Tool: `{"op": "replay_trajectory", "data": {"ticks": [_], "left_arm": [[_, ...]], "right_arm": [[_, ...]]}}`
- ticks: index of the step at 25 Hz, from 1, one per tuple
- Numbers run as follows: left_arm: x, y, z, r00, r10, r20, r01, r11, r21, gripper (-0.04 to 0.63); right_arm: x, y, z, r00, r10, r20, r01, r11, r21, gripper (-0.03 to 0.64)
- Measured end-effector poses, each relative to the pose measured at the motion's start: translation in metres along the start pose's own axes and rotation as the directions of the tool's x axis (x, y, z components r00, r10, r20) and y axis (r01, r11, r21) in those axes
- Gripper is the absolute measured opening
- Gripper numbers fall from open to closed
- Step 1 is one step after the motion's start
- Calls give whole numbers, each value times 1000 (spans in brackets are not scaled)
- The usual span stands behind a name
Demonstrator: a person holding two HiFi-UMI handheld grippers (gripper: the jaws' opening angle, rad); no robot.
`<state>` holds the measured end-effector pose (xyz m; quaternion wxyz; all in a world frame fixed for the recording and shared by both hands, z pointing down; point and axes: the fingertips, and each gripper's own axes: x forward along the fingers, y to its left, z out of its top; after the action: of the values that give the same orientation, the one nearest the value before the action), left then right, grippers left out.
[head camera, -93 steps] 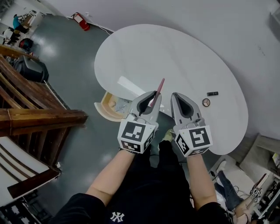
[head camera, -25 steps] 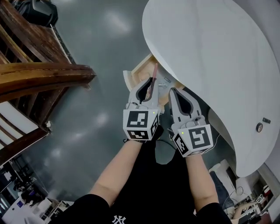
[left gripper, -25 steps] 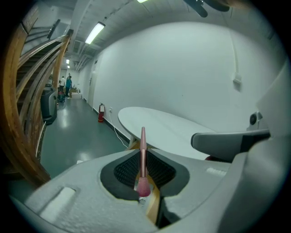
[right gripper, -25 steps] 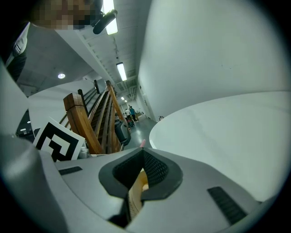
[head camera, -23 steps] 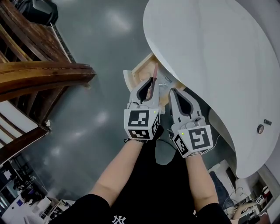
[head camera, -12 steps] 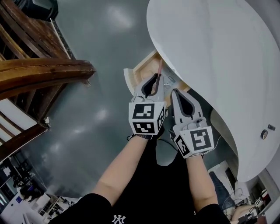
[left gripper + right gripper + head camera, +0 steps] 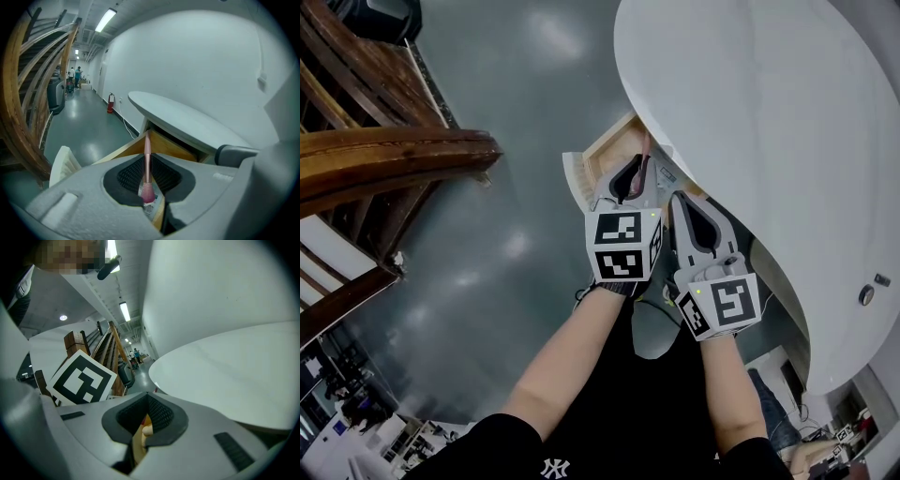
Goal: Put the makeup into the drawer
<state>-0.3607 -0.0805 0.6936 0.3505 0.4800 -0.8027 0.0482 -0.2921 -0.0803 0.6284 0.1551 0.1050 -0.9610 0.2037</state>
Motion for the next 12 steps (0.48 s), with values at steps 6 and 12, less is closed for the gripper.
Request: {"op": "replay_trajectory", "data": {"ticks": [6,12], "left_arm": [[4,1,3,1000,6,6,-6,1000,1,52],[4,2,2,1000,7,9,-7,1000,-3,52]], "right_arm": [[2,-5,-2,1000,-1,4,1,1000,1,15],[0,-7,-2,1000,-7,4,7,1000,4,15]]}}
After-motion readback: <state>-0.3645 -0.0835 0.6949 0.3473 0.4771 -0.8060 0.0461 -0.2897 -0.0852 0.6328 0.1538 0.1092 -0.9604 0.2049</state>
